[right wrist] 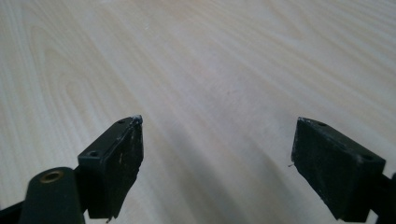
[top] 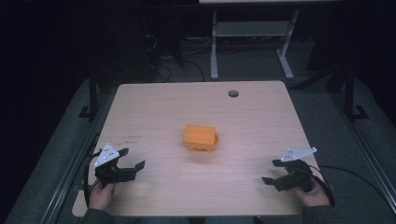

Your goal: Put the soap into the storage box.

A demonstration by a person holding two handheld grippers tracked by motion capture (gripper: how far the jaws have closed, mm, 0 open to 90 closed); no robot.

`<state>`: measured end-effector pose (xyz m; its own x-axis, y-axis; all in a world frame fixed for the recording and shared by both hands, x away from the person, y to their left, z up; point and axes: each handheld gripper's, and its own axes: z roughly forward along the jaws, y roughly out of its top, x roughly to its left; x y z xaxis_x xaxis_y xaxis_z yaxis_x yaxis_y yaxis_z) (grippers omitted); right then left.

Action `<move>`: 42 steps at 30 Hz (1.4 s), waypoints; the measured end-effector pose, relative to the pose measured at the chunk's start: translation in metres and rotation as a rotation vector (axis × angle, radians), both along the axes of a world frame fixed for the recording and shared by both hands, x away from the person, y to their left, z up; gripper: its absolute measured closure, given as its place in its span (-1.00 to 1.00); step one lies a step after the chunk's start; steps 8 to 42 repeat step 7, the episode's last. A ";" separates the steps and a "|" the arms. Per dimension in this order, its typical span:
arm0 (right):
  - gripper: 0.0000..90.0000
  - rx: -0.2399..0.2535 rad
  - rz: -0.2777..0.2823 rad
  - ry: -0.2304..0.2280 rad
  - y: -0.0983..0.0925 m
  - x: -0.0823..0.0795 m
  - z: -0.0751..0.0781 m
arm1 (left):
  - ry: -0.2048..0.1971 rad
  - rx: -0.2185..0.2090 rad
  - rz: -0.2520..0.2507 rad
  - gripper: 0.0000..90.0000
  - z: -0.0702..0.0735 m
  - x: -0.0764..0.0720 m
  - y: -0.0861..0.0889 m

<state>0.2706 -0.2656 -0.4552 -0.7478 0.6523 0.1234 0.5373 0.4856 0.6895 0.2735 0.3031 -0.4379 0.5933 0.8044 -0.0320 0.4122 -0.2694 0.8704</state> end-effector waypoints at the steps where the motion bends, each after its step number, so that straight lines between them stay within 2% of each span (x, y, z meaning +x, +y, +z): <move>1: -0.67 -0.001 -0.009 -0.013 0.001 -0.004 0.000 | 0.000 0.002 -0.001 -0.69 0.000 0.000 -0.001; 4: -0.67 0.006 -0.025 -0.030 0.002 -0.013 0.000 | -0.002 0.004 -0.003 -0.69 0.000 0.000 -0.001; 5: -0.67 -0.006 -0.031 -0.059 0.004 -0.021 0.000 | -0.004 0.004 -0.004 -0.69 0.000 0.000 -0.001; 7: -0.67 -0.010 -0.038 -0.070 0.005 -0.024 0.001 | -0.004 0.003 -0.004 -0.69 0.000 0.000 -0.002; 42: -0.67 -0.010 -0.038 -0.070 0.005 -0.024 0.001 | -0.004 0.003 -0.004 -0.69 0.000 0.000 -0.002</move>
